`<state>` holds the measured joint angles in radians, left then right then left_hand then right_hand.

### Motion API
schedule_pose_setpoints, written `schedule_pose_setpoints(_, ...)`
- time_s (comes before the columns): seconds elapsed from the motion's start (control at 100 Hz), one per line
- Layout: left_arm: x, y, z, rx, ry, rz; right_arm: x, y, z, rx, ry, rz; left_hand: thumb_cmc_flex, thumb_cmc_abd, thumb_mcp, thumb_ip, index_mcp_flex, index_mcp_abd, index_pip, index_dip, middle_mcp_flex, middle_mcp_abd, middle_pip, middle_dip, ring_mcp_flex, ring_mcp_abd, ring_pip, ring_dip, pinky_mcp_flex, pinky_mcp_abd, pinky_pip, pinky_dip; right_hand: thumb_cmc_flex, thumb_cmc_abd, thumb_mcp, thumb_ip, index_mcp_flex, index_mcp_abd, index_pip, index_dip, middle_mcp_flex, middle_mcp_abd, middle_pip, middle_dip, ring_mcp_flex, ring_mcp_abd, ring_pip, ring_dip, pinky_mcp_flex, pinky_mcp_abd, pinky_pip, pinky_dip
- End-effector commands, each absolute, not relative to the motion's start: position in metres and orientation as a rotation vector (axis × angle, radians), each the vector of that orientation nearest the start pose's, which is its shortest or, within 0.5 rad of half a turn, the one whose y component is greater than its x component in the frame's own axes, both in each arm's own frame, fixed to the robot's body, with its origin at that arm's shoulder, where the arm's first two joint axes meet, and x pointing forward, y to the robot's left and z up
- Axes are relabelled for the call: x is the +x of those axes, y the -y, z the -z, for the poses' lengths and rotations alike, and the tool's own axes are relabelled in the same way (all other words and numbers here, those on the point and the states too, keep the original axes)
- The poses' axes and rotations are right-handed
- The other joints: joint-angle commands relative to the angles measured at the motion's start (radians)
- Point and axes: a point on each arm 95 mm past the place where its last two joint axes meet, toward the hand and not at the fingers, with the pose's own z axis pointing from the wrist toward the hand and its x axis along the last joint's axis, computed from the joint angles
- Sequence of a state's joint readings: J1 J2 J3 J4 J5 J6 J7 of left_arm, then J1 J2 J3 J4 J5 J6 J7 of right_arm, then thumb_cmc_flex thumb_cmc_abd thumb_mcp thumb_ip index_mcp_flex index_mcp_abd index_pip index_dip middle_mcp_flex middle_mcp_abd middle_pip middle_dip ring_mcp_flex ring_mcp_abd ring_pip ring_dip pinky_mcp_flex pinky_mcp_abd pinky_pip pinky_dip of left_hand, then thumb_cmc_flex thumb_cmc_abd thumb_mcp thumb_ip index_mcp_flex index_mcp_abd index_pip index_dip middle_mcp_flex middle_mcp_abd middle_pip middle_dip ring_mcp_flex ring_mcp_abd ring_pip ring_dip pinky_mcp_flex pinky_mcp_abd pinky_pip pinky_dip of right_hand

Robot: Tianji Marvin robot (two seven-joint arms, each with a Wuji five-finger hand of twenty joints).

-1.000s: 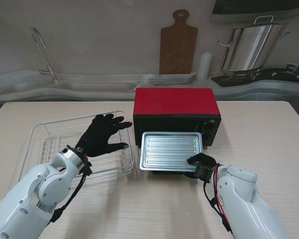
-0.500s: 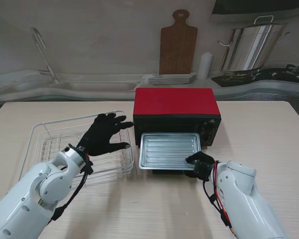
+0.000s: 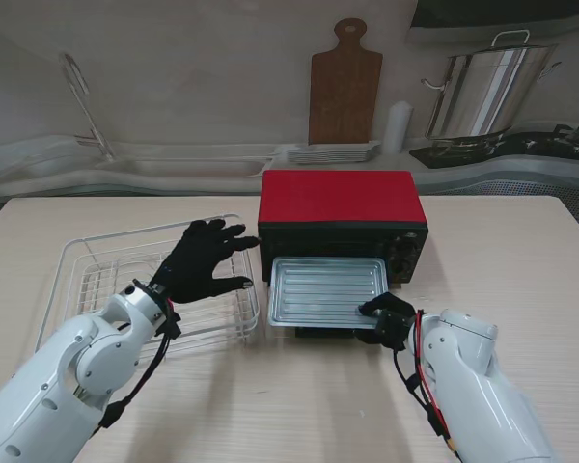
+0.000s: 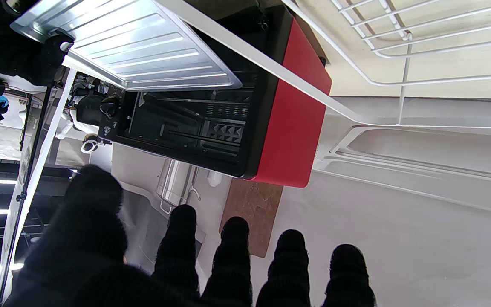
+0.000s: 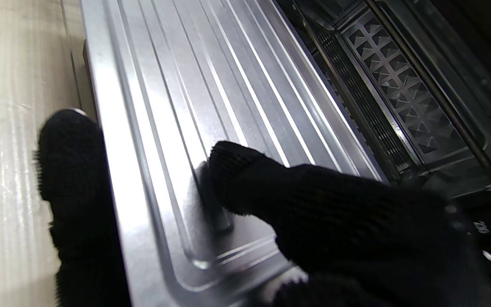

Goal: Slide the trays into the oven

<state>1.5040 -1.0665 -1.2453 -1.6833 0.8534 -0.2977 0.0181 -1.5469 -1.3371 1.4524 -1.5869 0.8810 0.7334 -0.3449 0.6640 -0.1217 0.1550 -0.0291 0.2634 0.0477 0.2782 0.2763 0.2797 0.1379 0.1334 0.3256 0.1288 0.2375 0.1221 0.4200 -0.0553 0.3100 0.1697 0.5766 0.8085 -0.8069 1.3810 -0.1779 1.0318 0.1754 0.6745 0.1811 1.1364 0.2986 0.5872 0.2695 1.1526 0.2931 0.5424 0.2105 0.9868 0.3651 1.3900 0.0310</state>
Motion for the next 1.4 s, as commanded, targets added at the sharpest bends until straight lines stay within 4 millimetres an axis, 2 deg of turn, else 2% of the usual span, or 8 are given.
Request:
schedule_pose_setpoints(0.0, 0.407, 0.021, 0.257, -0.994, -1.544, 1.862, 0.401, 0.006, 0.358, -2.576, -0.389, 1.001, 0.01, 0.043, -0.026, 0.04, -0.035, -0.025, 0.0, -0.013, -0.037, -0.022, -0.022, -0.014, -0.028, -0.029, -0.026, -0.013, -0.025, -0.031, -0.051, -0.018, 0.076, 0.016, 0.09, -0.023, 0.029, -0.048, 0.077, 0.009, -0.003, 0.034, 0.021, 0.016, 0.075, 0.059, 0.034, 0.003, 0.043, -0.028, 0.044, 0.013)
schedule_pose_setpoints(0.26, 0.408, 0.023, 0.257, -0.982, -1.549, 1.859, 0.401, 0.006, 0.359, -2.571, -0.399, 0.978, 0.01, 0.043, -0.024, 0.04, -0.039, -0.027, 0.001, -0.013, -0.047, -0.022, -0.024, -0.015, -0.035, -0.032, -0.028, -0.014, -0.029, -0.039, -0.053, -0.022, 0.076, 0.019, 0.09, -0.024, 0.028, -0.048, 0.075, 0.009, -0.006, 0.035, 0.023, 0.016, 0.074, 0.061, 0.035, 0.001, 0.043, -0.03, 0.043, 0.016)
schedule_pose_setpoints(0.46, 0.408, 0.027, 0.261, -0.982, -1.603, 1.835, 0.401, 0.005, 0.359, -2.577, -0.389, 0.968, 0.006, 0.054, -0.029, 0.039, -0.055, -0.043, -0.01, -0.021, -0.067, -0.035, -0.041, -0.033, -0.058, -0.067, -0.052, -0.039, -0.038, -0.068, -0.073, -0.046, 0.077, 0.02, 0.089, -0.024, 0.026, -0.046, 0.073, 0.009, -0.007, 0.035, 0.025, 0.017, 0.073, 0.062, 0.035, 0.001, 0.042, -0.03, 0.041, 0.017)
schedule_pose_setpoints(0.55, 0.407, 0.029, 0.263, -0.96, -1.617, 1.83, 0.402, 0.004, 0.359, -2.581, -0.387, 0.966, 0.003, 0.058, -0.036, 0.038, -0.056, -0.049, -0.008, -0.023, -0.042, -0.036, -0.023, -0.034, -0.059, -0.075, -0.055, -0.054, -0.03, -0.072, -0.086, -0.071, 0.077, 0.02, 0.089, -0.025, 0.026, -0.046, 0.072, 0.01, -0.008, 0.035, 0.026, 0.017, 0.072, 0.062, 0.035, 0.0, 0.043, -0.029, 0.042, 0.017)
schedule_pose_setpoints(0.62, 0.407, 0.03, 0.264, -0.952, -1.632, 1.838, 0.402, 0.004, 0.359, -2.583, -0.387, 0.964, 0.003, 0.059, -0.037, 0.038, -0.059, -0.05, -0.009, -0.023, -0.076, -0.044, -0.037, -0.041, -0.065, -0.079, -0.057, -0.057, -0.03, -0.078, -0.086, -0.075, 0.077, 0.02, 0.089, -0.025, 0.026, -0.046, 0.071, 0.01, -0.008, 0.037, 0.027, 0.018, 0.073, 0.063, 0.035, 0.0, 0.043, -0.028, 0.042, 0.018)
schedule_pose_setpoints(0.87, 0.404, 0.035, 0.267, -0.868, -1.69, 1.875, 0.403, 0.003, 0.358, -2.591, -0.383, 0.956, -0.003, 0.067, -0.041, 0.039, -0.072, -0.049, -0.005, -0.023, -0.078, -0.046, -0.034, -0.044, -0.07, -0.078, -0.052, -0.06, -0.029, -0.079, -0.083, -0.082, 0.077, 0.021, 0.088, -0.026, 0.022, -0.042, 0.068, 0.011, -0.01, 0.037, 0.028, 0.018, 0.074, 0.061, 0.037, 0.0, 0.043, -0.029, 0.043, 0.02)
schedule_pose_setpoints(1.39, 0.402, 0.04, 0.267, -0.868, -1.701, 1.89, 0.415, 0.002, 0.361, -2.586, -0.408, 0.927, -0.001, 0.068, -0.043, 0.041, -0.073, -0.05, -0.001, -0.023, -0.082, -0.044, -0.031, -0.044, -0.071, -0.078, -0.047, -0.061, -0.03, -0.079, -0.079, -0.089, 0.077, 0.027, 0.085, -0.03, 0.026, -0.052, 0.075, 0.022, -0.01, 0.028, 0.035, 0.02, 0.073, 0.058, 0.04, 0.001, 0.041, -0.034, 0.039, 0.02)
